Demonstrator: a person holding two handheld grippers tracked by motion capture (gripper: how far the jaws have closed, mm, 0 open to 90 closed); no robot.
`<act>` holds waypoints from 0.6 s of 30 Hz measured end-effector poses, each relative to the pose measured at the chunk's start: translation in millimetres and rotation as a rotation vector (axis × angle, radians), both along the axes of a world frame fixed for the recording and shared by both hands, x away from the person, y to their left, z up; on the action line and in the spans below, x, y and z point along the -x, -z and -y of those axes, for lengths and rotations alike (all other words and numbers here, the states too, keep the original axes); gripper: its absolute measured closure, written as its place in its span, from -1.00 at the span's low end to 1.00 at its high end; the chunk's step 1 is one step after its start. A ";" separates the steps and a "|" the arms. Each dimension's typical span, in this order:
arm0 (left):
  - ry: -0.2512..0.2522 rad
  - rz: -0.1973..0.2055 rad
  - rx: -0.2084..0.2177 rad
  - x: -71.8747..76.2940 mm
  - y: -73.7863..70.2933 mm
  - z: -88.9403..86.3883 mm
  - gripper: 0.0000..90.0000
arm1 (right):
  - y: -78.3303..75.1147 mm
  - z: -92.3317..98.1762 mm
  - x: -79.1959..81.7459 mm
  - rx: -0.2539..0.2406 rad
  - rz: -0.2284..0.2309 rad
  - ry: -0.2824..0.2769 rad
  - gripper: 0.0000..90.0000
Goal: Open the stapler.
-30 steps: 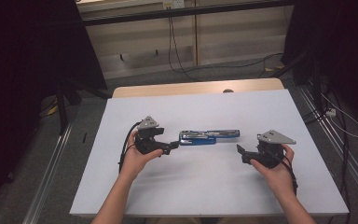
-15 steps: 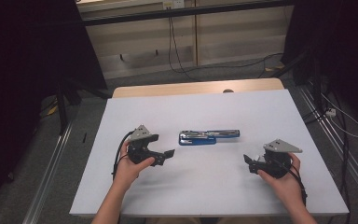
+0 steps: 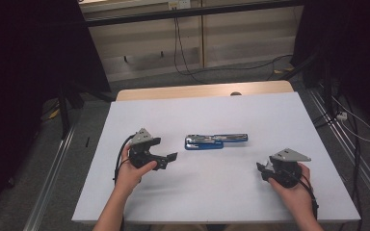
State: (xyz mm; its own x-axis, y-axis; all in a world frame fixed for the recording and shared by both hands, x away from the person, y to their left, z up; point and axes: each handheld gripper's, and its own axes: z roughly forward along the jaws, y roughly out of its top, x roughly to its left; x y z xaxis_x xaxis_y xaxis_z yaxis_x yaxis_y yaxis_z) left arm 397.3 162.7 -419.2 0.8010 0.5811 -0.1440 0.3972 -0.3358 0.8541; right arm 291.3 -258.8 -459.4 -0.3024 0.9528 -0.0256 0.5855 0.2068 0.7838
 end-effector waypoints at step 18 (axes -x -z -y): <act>-0.001 0.004 -0.006 -0.1 0.4 1.9 -0.86 | 3.0 -0.4 -1.2 -0.009 -0.038 0.028 0.36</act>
State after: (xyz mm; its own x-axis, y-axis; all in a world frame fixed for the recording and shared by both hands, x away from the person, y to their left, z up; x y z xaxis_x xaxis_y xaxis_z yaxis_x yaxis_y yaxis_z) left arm 397.4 160.8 -419.6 0.8008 0.5831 -0.1370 0.3942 -0.3408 0.8535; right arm 292.4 -258.5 -462.4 -0.2763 0.9610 -0.0055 0.6206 0.1829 0.7625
